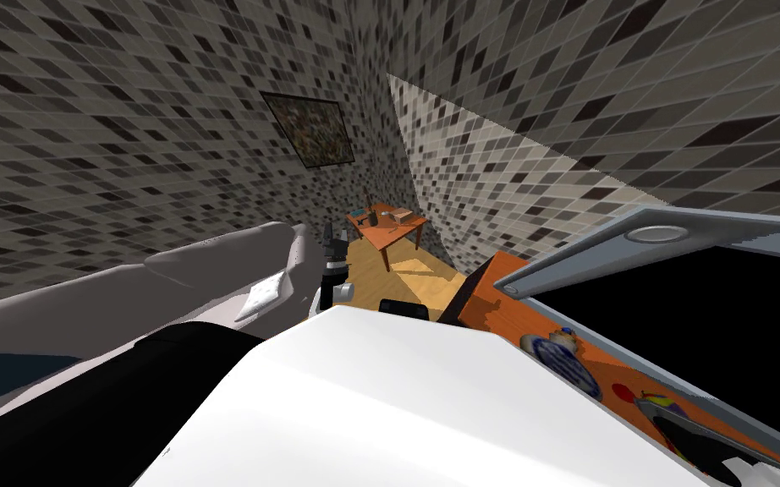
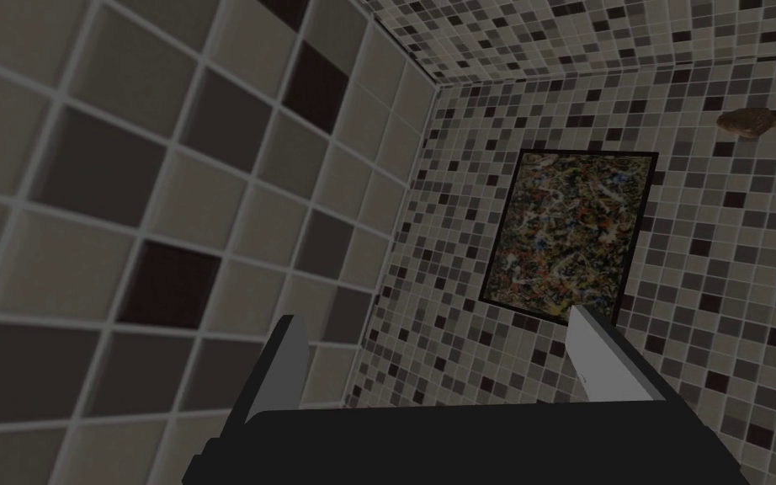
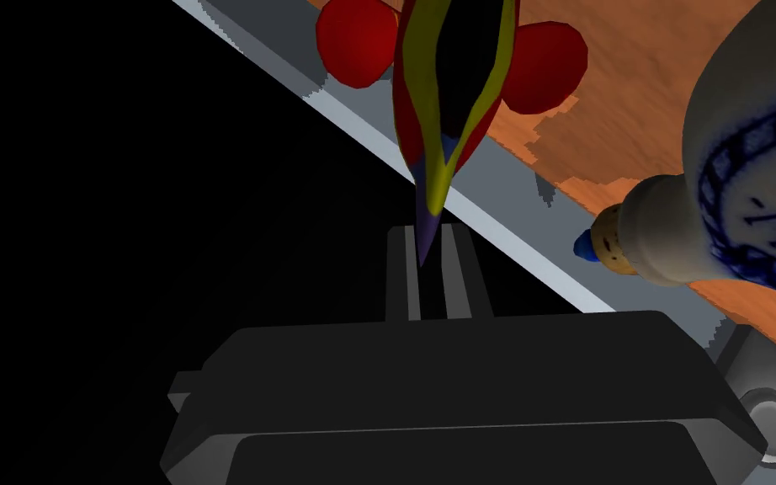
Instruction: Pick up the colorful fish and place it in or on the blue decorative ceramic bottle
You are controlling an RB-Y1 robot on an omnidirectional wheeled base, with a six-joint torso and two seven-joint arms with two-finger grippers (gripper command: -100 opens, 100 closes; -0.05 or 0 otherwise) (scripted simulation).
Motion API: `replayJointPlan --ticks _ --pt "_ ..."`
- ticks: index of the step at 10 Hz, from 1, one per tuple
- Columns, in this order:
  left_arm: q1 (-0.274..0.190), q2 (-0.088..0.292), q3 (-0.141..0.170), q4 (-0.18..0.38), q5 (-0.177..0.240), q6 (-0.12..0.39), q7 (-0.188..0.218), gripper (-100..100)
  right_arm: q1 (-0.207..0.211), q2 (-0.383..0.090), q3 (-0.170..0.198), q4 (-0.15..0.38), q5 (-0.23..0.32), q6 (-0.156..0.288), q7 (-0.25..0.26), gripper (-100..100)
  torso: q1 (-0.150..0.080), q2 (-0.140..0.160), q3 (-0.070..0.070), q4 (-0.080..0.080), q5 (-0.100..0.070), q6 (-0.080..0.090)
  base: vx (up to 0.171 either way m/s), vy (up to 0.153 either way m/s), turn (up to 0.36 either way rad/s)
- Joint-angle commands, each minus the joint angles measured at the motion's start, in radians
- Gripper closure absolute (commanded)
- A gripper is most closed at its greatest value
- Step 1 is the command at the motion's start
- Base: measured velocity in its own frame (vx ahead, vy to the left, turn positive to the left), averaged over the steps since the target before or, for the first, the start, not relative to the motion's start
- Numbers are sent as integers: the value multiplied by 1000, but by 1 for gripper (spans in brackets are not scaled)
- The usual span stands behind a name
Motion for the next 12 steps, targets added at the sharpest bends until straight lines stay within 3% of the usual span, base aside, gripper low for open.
replayJointPlan --ticks 1,12 --pt "0 0 0 0 0 0 0 0 18 -23 4 11 -28 -10 20 100 0 0 0 0 0 0 181 141 -76" --pt "0 0 0 0 0 0 0 0 118 -125 -37 140 -147 -108 144 100 2 2 1 0 3 -1 153 124 -67"
